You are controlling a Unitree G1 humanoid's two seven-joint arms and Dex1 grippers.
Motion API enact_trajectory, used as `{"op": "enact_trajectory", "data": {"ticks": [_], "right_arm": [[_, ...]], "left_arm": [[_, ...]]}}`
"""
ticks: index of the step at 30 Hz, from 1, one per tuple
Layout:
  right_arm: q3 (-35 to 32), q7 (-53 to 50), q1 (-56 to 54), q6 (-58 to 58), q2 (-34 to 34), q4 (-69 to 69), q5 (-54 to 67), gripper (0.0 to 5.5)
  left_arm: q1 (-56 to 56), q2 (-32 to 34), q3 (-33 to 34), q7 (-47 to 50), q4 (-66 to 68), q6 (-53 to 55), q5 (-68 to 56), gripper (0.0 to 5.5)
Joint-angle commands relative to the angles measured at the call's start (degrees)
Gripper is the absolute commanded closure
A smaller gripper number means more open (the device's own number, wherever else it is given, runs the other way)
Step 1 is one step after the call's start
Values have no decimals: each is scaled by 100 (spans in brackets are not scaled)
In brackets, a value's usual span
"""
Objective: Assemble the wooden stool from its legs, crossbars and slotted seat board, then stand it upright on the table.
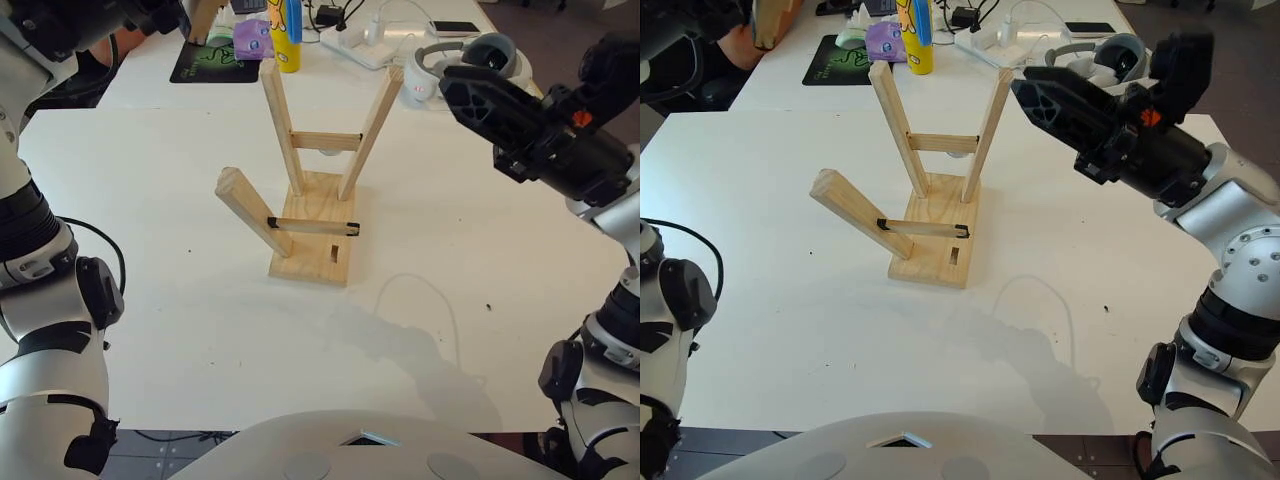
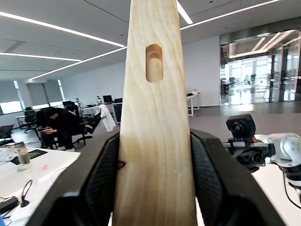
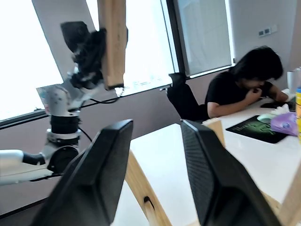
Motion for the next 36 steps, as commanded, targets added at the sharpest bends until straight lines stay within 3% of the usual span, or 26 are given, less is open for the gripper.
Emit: {"op": "enact_trajectory", "data": {"ticks": [1, 6, 20, 29, 36], "right_arm": [[185, -599, -364, -64, 115, 94, 816, 278], [347, -1142, -521, -447, 299, 99, 1152, 212], [527, -1223, -1080, -612, -99, 562, 1874, 212], [662, -901, -561, -638, -105, 169, 1631, 68], [678, -749, -483, -659, -253, 236, 1484, 62]], "left_arm": [[-162, 90, -323, -398, 136, 45, 56, 344], [-134, 131, -541, -725, 132, 35, 120, 344], [-110, 543, -1078, -2024, 724, 399, 285, 344], [-280, 425, -917, -2165, 913, 971, -85, 344], [-333, 460, -944, -2233, 833, 1158, -140, 344]]}}
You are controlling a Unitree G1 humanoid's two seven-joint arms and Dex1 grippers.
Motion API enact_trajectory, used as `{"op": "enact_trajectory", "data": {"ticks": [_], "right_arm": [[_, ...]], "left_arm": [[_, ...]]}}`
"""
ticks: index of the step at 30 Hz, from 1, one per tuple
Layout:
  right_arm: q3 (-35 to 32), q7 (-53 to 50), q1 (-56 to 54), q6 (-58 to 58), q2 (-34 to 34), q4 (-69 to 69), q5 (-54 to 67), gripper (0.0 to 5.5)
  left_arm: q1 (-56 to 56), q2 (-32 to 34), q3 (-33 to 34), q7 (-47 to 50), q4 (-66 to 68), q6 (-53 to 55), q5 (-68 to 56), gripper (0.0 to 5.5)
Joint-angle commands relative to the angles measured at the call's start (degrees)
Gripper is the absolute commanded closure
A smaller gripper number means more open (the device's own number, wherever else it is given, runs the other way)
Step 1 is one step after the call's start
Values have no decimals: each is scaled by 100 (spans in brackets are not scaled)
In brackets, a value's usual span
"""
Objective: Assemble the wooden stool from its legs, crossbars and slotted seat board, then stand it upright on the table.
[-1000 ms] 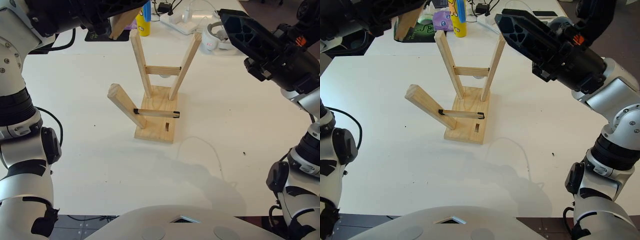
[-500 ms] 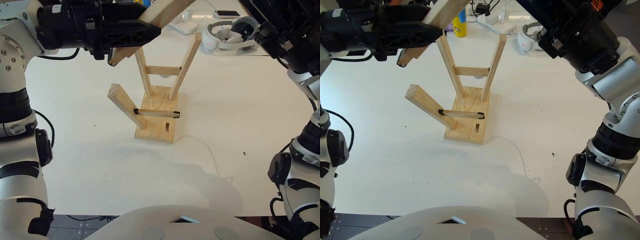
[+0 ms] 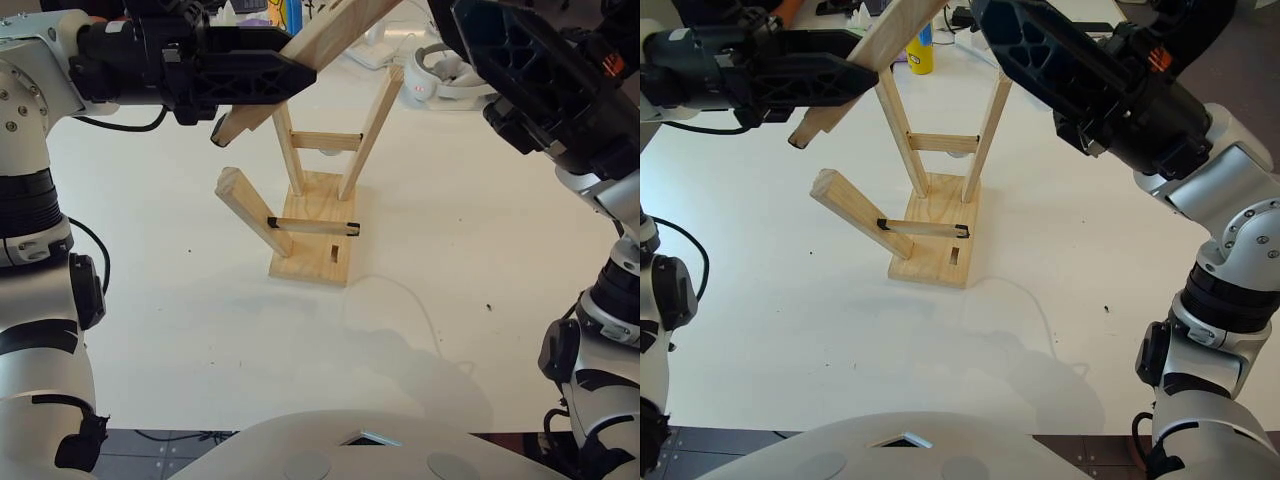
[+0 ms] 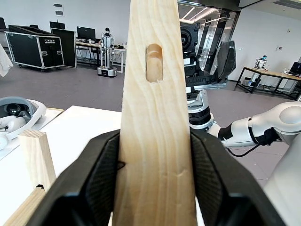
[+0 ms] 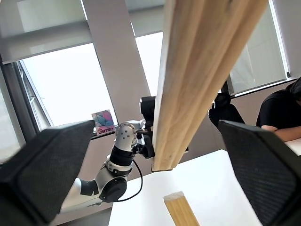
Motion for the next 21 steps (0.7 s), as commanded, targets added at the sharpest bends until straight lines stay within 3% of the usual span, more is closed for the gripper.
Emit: {"op": "enact_trajectory", "data": {"ticks": [1, 21], "right_arm": [[-23, 51, -166, -24, -229, 204, -147, 62], [154, 618, -316, 259, -536, 281, 332, 62]], "left_arm": [[-202, 52, 15, -78, -93, 49, -23, 344], [-265, 404, -679, -1116, 46, 105, 399, 344]]}}
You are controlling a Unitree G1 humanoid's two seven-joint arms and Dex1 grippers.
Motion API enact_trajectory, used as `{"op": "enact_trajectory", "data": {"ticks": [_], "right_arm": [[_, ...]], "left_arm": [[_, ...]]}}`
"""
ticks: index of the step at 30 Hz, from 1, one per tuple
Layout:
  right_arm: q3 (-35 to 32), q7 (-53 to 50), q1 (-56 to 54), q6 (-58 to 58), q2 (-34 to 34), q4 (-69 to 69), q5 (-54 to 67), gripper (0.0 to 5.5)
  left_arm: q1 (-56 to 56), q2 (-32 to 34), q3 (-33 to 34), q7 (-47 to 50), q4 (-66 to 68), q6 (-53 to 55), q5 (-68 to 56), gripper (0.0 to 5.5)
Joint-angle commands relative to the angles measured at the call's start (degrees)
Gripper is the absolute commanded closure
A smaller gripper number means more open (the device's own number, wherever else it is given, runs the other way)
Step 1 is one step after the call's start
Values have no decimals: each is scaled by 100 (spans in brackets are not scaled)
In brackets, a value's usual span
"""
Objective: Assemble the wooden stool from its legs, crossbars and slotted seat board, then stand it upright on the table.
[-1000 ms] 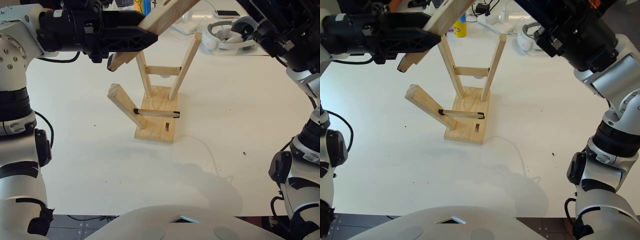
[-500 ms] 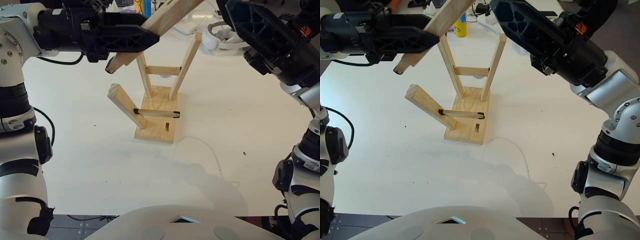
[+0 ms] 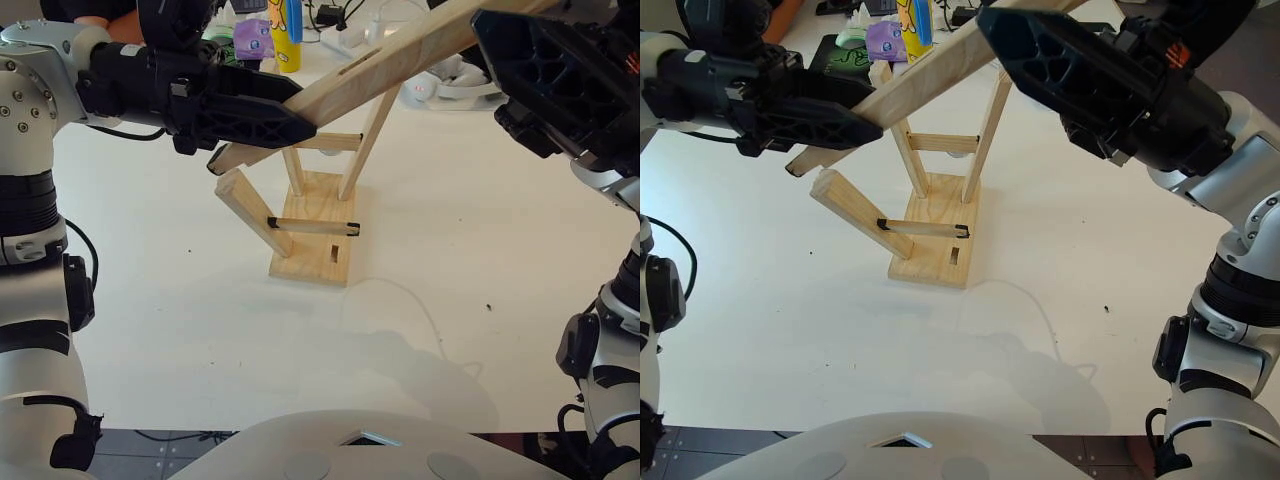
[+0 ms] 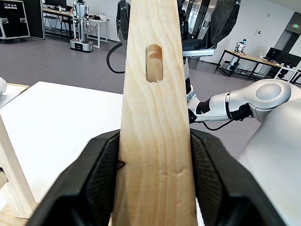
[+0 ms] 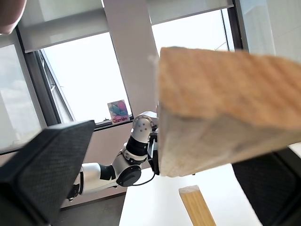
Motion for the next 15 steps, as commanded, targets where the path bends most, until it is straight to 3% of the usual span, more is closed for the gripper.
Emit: {"op": "enact_trajectory", "data": {"ticks": [1, 5, 15], "right_arm": [[19, 95, -71, 59, -117, 45, 20, 62], [9, 189, -63, 97, -174, 122, 9, 62], [202, 32, 295, -46, -37, -437, 28, 231]], "left_arm": [[-192, 156, -81, -219, 83, -93, 150, 344], [-180, 261, -155, -421, 130, -148, 273, 344], [-226, 301, -257, -721, 250, -235, 501, 344]]}}
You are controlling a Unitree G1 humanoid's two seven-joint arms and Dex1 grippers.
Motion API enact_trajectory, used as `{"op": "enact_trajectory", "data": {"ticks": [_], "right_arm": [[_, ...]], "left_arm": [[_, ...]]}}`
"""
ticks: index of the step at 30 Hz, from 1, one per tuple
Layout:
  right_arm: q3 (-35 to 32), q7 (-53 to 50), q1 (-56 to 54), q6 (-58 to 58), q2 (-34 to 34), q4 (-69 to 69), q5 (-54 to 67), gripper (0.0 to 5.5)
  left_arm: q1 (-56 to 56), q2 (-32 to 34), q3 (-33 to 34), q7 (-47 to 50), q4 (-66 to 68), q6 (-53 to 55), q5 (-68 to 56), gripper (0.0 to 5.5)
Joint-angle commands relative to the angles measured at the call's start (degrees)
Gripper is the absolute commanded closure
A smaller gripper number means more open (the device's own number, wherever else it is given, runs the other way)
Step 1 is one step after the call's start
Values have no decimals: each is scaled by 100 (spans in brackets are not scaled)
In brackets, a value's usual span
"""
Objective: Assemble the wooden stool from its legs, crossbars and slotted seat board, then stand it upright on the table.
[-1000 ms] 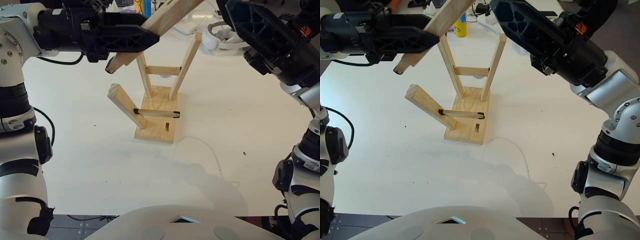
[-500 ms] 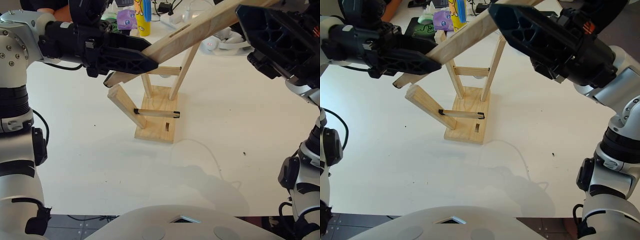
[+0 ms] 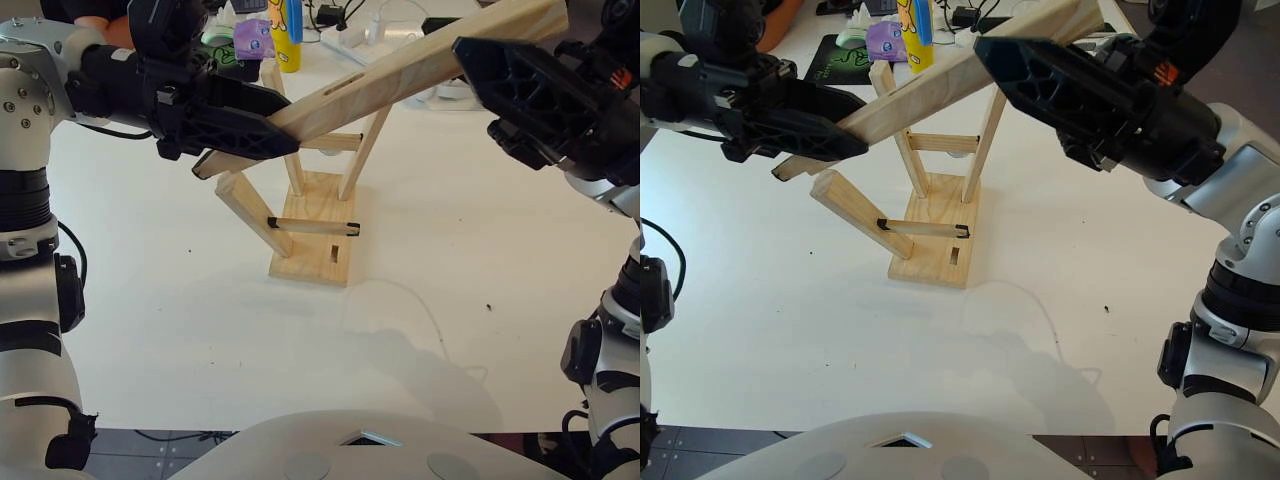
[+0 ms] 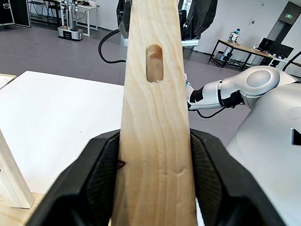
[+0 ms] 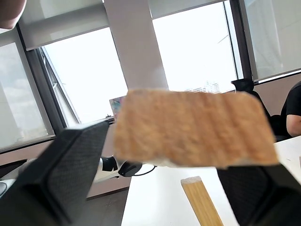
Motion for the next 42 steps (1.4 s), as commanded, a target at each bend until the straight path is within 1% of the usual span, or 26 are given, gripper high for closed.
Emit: {"op": "enact_trajectory", "data": {"ticks": [1, 5, 7, 13, 18, 22, 23, 24, 27, 30, 32, 36, 39, 40, 42], "right_arm": [[120, -89, 53, -33, 45, -346, 65, 250], [107, -154, 18, -66, -23, -338, 172, 312], [82, -155, -49, -45, -86, -273, 229, 333], [141, 31, -291, 86, -193, 81, 107, 337], [314, 114, -625, 177, -103, 407, -85, 337], [447, -50, -742, 127, 104, 346, -182, 338], [464, -121, -682, 91, 159, 230, -184, 338], [470, -202, -587, 43, 209, 87, -172, 338], [383, -428, -154, -105, 292, -397, -74, 339], [180, -403, 267, -163, 143, -633, -75, 342], [58, -319, 445, -188, 19, -614, -189, 342], [-181, 50, 665, -190, -285, -263, -565, 343], [-262, 490, 496, -181, -537, 442, -1023, 343], [-314, 632, 419, -171, -631, 680, -1130, 343], [-473, 904, 354, -185, -856, 1096, -1405, 343]], "left_arm": [[-174, 83, -7, 13, 50, -48, 132, 344], [-134, 86, -7, -8, 6, -46, 137, 344], [-100, 115, -32, -28, 2, -73, 172, 344], [-42, 131, -50, -2, 17, -180, 267, 344], [24, 44, 26, 150, -104, -325, 322, 344], [-27, -77, 148, 342, -55, -449, 346, 344], [-33, -84, 157, 376, -44, -467, 361, 307], [-40, -107, 192, 424, -26, -437, 339, 301], [-36, -113, 290, 469, -47, -330, 227, 253], [-63, -101, 499, 572, -58, -163, 69, 207], [-135, -71, 773, 731, -51, 35, -120, 189], [-242, 74, 1541, 1287, -29, 237, -423, 189], [-160, 125, 2144, 1863, 49, 219, -532, 189], [-102, 149, 2286, 2009, 78, 187, -536, 189], [433, 362, 2365, 2150, -116, -188, -185, 189]]}}
